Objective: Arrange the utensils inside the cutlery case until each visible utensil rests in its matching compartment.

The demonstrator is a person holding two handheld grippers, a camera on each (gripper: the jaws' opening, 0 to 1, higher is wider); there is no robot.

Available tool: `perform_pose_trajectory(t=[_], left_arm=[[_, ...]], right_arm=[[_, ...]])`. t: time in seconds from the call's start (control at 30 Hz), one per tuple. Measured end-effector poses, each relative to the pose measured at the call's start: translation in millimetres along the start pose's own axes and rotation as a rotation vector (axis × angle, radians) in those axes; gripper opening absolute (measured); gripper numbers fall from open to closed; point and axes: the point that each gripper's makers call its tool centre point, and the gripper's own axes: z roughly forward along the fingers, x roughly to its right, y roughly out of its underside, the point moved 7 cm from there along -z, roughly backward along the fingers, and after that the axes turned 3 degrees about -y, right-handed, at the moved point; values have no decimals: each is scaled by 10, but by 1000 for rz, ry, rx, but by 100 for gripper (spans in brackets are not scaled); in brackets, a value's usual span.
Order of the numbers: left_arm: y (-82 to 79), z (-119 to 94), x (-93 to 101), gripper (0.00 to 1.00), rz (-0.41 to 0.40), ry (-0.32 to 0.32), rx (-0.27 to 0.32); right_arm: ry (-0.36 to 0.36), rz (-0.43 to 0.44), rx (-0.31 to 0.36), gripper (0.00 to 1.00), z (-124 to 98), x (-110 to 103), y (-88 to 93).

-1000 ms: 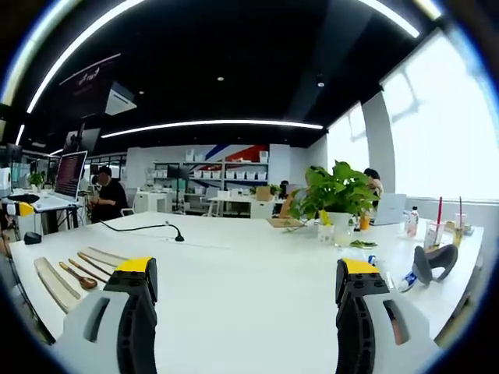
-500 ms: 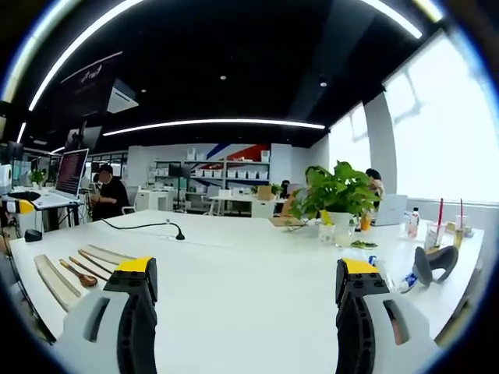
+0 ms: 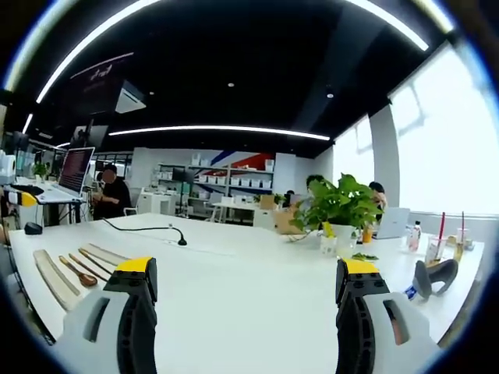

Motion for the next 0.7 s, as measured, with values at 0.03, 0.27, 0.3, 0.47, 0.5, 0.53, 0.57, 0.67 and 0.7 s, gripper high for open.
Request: perform_pose_trajectory(t=[0.03,0.27,0.3,0.47,0.5,0.53,0.57,0.67,0.7], left_arm=[[-2,-3,-3,94,3,-2,1],[-8,-13,17,92,15,6,-4],[-4,-12,21,92,13,8,-7],[5,-12,25,89,2,4,-13],[2,-13,22,89,5,-1,-10],[0,-15,26,89,10,-1,-8],[-3,-18,33,89,13,4,-6],[-12,-20,48,88,16,14,0],[-16,-22,49,87,20,18,-3]], right_arm=[[-4,1,3,99,-3,-7,-4],[-10,10,6,99,-8,-17,-10],[-11,12,5,99,-8,-19,-8],[-21,21,7,99,-7,-32,-12],[-36,6,13,99,-3,-52,-23],[-41,4,15,99,-5,-63,-28],[-46,4,18,99,-7,-75,-38],[-69,12,33,99,-5,-118,-64],[-78,13,32,99,-5,-129,-65]])
